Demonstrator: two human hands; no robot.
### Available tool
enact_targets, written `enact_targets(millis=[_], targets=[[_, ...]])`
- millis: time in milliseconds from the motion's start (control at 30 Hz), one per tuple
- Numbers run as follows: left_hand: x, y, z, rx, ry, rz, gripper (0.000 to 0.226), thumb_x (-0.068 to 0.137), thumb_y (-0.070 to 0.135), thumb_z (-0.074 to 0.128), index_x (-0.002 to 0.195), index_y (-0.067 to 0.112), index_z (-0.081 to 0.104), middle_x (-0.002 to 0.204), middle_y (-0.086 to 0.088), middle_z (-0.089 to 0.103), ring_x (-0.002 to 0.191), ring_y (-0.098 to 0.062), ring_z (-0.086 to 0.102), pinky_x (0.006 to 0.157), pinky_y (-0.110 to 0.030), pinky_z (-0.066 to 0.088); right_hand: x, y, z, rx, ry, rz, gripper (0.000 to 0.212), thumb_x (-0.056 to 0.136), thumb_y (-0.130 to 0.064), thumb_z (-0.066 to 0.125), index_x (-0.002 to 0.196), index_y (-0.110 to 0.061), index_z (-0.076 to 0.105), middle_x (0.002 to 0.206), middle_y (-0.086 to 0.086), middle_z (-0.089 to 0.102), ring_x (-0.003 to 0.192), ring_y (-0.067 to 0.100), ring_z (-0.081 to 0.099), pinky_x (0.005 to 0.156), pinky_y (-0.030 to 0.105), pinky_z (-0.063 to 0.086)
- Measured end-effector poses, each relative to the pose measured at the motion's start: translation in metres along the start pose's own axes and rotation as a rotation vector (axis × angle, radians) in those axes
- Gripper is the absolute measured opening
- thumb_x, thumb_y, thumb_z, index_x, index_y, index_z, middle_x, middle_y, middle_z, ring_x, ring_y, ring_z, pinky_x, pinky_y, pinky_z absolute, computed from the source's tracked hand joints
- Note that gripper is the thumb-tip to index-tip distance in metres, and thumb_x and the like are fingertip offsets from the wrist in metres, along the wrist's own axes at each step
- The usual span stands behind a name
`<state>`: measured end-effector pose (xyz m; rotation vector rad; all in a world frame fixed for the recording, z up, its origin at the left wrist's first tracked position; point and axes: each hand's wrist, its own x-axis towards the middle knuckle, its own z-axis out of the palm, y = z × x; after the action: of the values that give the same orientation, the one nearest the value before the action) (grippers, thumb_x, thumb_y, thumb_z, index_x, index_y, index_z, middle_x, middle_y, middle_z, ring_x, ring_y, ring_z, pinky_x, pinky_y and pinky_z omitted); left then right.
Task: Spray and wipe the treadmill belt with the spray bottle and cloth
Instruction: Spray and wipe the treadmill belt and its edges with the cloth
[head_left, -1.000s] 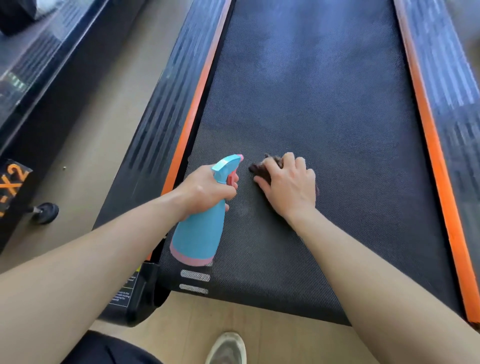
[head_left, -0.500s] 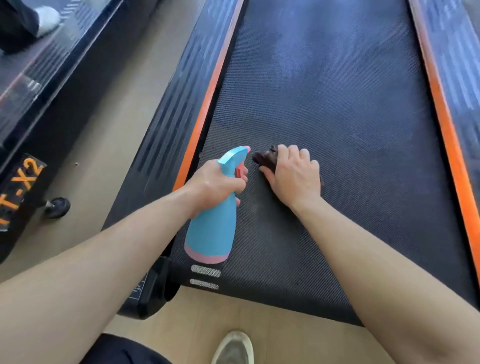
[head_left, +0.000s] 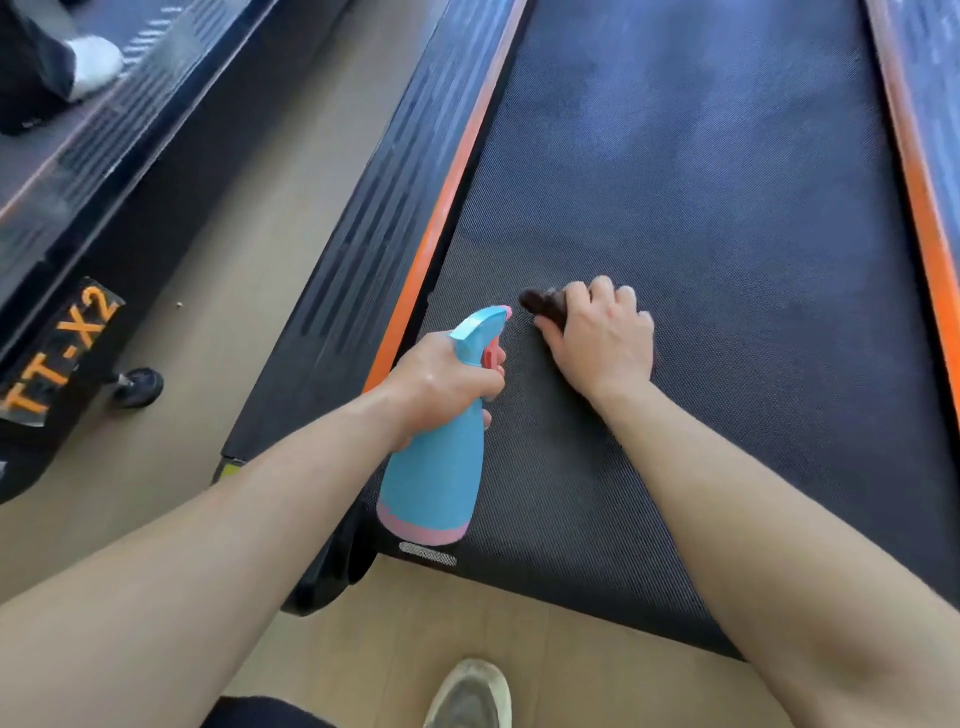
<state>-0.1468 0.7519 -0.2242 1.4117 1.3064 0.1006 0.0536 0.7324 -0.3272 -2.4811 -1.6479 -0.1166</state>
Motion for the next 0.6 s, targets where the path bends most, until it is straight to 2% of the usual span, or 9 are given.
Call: enact_targets(millis=[100, 167, 233, 333, 433, 533, 600], targets=[[-0.004, -0.004, -0.001, -0.030, -0.005, -0.030, 0.028, 0.080, 0.007, 0.066, 0.107, 0.009, 0.072, 0.116, -0.019, 0.076, 0.066, -0.024, 0.074, 0.086, -0.046, 0.064, -0.048, 0.000, -0.004, -0.011, 0.094, -0.094, 0.050, 0.091, -0.065, 0.049, 0.107, -0.019, 0.061, 0.105, 0.008, 0.056, 0.094, 0.034, 0.053, 0.067, 0.044, 0.045], [-0.009, -0.006, 0.001, -0.040, -0.027, -0.048, 0.040, 0.077, 0.010, 0.065, 0.116, 0.008, 0.071, 0.105, -0.014, 0.075, 0.064, -0.024, 0.072, 0.088, -0.048, 0.064, -0.087, 0.009, -0.007, 0.018, 0.102, -0.191, 0.049, 0.091, -0.066, 0.049, 0.108, -0.021, 0.062, 0.100, 0.006, 0.055, 0.088, 0.033, 0.052, 0.063, 0.041, 0.042], [-0.014, -0.008, 0.002, -0.016, -0.049, -0.054, 0.051, 0.071, 0.014, 0.064, 0.121, 0.011, 0.070, 0.099, -0.006, 0.071, 0.064, -0.024, 0.070, 0.087, -0.049, 0.064, -0.106, 0.018, -0.010, 0.024, 0.087, -0.203, 0.049, 0.092, -0.065, 0.052, 0.111, -0.022, 0.062, 0.099, 0.006, 0.055, 0.085, 0.032, 0.051, 0.061, 0.040, 0.041], [-0.022, -0.010, 0.004, 0.026, -0.046, -0.061, 0.031, 0.078, 0.009, 0.066, 0.108, 0.006, 0.070, 0.101, -0.012, 0.073, 0.064, -0.024, 0.070, 0.083, -0.050, 0.065, -0.118, 0.018, -0.013, -0.006, 0.085, -0.145, 0.050, 0.092, -0.064, 0.055, 0.114, -0.020, 0.062, 0.099, 0.007, 0.054, 0.085, 0.033, 0.051, 0.062, 0.041, 0.042], [-0.029, -0.015, 0.002, 0.048, -0.004, -0.087, 0.031, 0.078, 0.013, 0.069, 0.107, 0.002, 0.067, 0.106, -0.021, 0.075, 0.066, -0.026, 0.074, 0.083, -0.050, 0.065, -0.123, 0.015, -0.014, 0.005, 0.088, -0.104, 0.051, 0.092, -0.064, 0.053, 0.116, -0.019, 0.061, 0.100, 0.007, 0.055, 0.086, 0.033, 0.051, 0.062, 0.042, 0.044], [-0.036, -0.020, -0.001, 0.123, 0.018, -0.135, 0.007, 0.085, 0.013, 0.068, 0.092, 0.011, 0.068, 0.081, -0.006, 0.073, 0.071, -0.025, 0.077, 0.086, -0.051, 0.064, -0.120, 0.015, -0.014, 0.017, 0.073, -0.091, 0.052, 0.092, -0.065, 0.050, 0.113, -0.018, 0.061, 0.098, 0.007, 0.054, 0.085, 0.033, 0.050, 0.061, 0.042, 0.045], [-0.040, -0.021, -0.005, 0.105, 0.031, -0.161, 0.005, 0.083, 0.014, 0.066, 0.088, 0.016, 0.067, 0.074, 0.000, 0.068, 0.067, -0.022, 0.074, 0.087, -0.053, 0.063, -0.118, 0.015, -0.015, 0.019, 0.071, -0.083, 0.051, 0.093, -0.065, 0.052, 0.112, -0.018, 0.060, 0.098, 0.007, 0.054, 0.085, 0.033, 0.050, 0.062, 0.042, 0.044]])
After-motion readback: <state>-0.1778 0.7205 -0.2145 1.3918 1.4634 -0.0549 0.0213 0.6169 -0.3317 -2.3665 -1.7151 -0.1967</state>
